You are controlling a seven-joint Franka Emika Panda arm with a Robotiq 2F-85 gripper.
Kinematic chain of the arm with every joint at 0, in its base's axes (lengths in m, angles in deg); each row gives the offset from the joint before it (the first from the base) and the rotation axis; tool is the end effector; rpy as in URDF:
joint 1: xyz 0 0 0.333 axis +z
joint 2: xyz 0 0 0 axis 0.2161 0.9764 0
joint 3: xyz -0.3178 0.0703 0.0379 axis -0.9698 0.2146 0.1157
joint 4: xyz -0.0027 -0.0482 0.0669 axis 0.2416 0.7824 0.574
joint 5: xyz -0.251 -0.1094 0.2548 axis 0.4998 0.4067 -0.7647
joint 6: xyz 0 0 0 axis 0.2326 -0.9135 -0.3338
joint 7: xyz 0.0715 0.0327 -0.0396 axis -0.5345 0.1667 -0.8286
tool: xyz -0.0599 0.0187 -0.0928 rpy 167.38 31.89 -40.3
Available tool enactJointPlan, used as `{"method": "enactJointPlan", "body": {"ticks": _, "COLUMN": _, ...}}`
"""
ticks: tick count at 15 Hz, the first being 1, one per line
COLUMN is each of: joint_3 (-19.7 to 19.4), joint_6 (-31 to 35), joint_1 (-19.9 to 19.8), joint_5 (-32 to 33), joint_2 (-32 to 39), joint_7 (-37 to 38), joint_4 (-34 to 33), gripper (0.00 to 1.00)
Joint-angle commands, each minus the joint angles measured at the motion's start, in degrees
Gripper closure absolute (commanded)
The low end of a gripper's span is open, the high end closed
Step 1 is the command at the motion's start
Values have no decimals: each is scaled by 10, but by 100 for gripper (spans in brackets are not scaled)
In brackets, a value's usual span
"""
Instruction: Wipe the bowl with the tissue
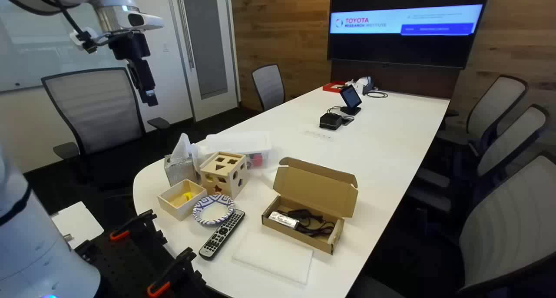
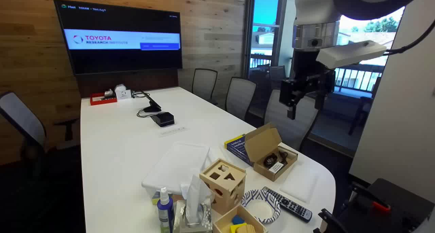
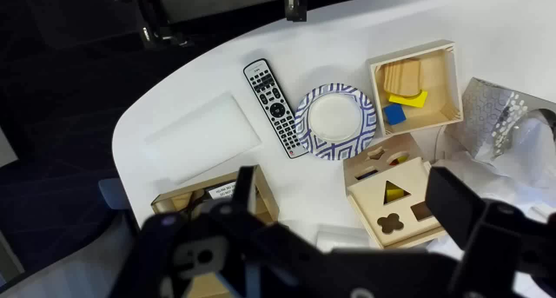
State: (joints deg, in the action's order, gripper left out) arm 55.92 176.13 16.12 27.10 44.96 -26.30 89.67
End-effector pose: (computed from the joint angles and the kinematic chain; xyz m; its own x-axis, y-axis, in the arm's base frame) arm 0.2908 0.1413 0.4528 0.9791 -0.1985 0.0446 -0.2029 -0.9689 0.1417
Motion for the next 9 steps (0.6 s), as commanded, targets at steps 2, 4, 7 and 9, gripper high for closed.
{"method": "enactJointPlan", "body": {"ticks": 2, "joint_3": 0, "joint_6": 13, "joint_1": 5, "joint_5": 6, "joint_2": 26, "joint_7": 14, "joint_4": -11, "gripper": 0}}
{"method": "enactJointPlan", "body": {"ticks": 4, "joint_3": 16, "joint_6": 41, "joint_1": -2, "joint_5": 9, "joint_2": 77, "joint_7": 30, "joint_4": -34, "gripper": 0}}
{"method": "enactJointPlan", "body": {"ticks": 7, "joint_3": 40, "joint_6": 94, "joint_1": -4, "joint_5": 26, "joint_2": 162, "joint_7": 58, "joint_4": -73, "gripper": 0}}
{"method": "enactJointPlan", "body": {"ticks": 9, "joint_3": 55, "joint_6": 125, "joint_1": 0, "joint_5": 55, "joint_2": 226, "joint_7": 88, "joint_4": -108, "gripper": 0}}
